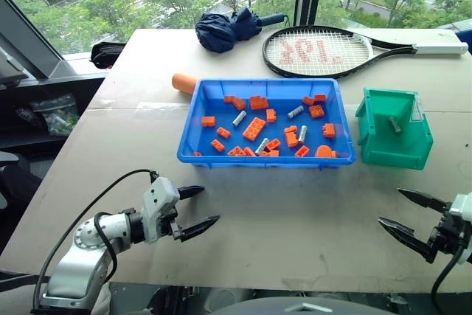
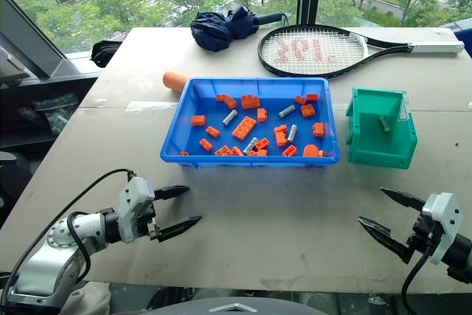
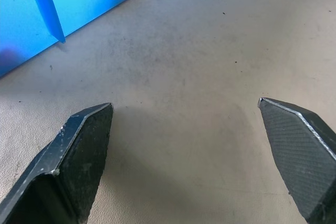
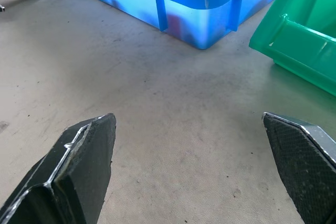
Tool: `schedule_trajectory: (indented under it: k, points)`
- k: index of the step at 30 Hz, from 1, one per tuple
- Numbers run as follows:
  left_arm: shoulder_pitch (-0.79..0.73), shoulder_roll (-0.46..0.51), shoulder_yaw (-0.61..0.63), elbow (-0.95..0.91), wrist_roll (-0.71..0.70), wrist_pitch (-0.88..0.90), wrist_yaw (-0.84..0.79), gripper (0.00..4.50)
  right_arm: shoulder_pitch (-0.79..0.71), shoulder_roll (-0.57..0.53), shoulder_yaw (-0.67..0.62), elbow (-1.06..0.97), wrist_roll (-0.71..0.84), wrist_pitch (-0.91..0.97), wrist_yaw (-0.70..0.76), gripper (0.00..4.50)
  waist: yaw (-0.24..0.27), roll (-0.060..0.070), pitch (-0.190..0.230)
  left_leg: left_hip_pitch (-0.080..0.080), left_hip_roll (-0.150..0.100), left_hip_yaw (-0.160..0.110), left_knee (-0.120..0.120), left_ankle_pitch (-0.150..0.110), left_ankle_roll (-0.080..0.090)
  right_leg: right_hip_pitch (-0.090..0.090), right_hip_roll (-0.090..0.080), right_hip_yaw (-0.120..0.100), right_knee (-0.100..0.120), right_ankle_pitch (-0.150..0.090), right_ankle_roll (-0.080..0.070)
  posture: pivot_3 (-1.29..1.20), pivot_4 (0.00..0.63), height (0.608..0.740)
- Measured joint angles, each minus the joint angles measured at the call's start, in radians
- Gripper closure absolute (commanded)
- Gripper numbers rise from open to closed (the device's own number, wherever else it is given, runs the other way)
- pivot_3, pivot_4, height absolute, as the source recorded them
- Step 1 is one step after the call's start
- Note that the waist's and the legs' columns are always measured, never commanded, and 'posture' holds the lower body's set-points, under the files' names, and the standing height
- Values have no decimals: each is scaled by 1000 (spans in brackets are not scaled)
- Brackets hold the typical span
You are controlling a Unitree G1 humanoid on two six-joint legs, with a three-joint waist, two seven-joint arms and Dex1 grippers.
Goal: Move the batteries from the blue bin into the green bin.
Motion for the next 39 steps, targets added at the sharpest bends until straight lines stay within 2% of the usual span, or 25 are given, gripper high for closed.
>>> schedule_trajectory:
  k: [25,31,39]
  points:
    - [13,3,20,-4,-34,4,-34,0,7,-42,0,-6,7,30,22,20,0,0,0,0,0,0,0,0,0,0,0,0,0,0,0,0,150,740]
    - [-25,69,99,-22,-122,57,-82,0,16,-106,-12,-102,98,160,19,20,0,0,0,0,0,0,0,0,0,0,0,0,0,0,0,0,150,740]
    - [-105,169,163,-22,-195,133,-156,0,-95,-163,-21,-158,136,305,-53,20,0,-1,1,-1,0,0,0,0,1,0,0,-1,-1,0,0,0,150,740]
